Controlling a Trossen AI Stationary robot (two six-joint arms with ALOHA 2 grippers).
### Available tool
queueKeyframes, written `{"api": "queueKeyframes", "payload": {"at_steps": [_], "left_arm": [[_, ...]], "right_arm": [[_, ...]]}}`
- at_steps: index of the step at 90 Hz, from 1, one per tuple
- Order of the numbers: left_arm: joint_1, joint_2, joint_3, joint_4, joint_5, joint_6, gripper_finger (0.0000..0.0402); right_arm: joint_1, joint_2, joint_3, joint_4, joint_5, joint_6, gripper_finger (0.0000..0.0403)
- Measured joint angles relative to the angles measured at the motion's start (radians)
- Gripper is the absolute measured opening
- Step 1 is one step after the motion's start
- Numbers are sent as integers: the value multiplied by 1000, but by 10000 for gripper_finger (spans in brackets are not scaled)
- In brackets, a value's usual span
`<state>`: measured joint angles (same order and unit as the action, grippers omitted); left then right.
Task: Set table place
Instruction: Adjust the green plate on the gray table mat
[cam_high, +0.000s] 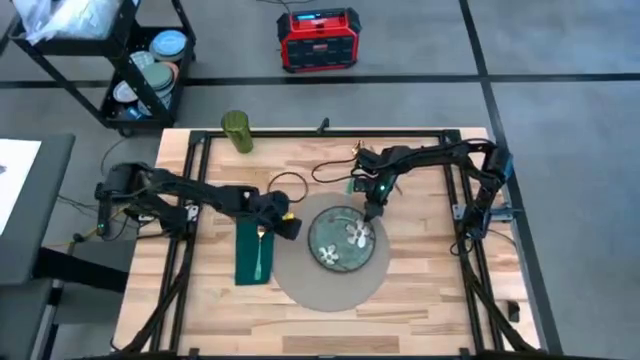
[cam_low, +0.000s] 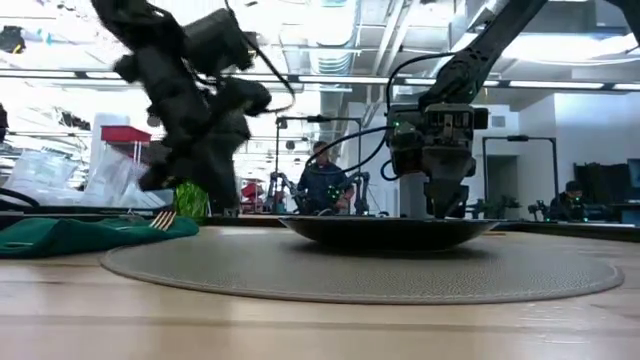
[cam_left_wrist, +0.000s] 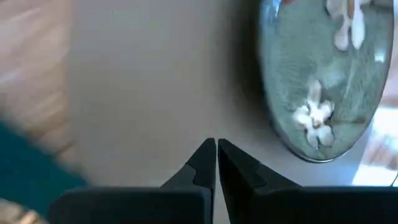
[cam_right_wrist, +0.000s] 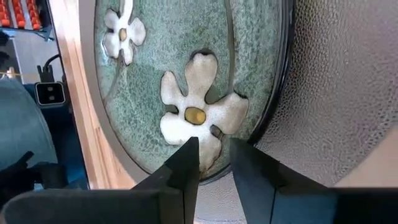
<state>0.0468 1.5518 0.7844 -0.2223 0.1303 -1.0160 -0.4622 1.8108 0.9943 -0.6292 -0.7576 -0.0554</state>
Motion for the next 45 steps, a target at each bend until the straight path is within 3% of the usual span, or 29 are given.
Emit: {"api": "queueKeyframes", "payload": {"at_steps": [24,45], "left_arm": [[13,187,301,-356,23,288,0],[34,218,327,-396,24,350,0]], "right_arm": [[7,0,0,-1,2,6,82],[11,0,0,-9,-76,-3,82]]}}
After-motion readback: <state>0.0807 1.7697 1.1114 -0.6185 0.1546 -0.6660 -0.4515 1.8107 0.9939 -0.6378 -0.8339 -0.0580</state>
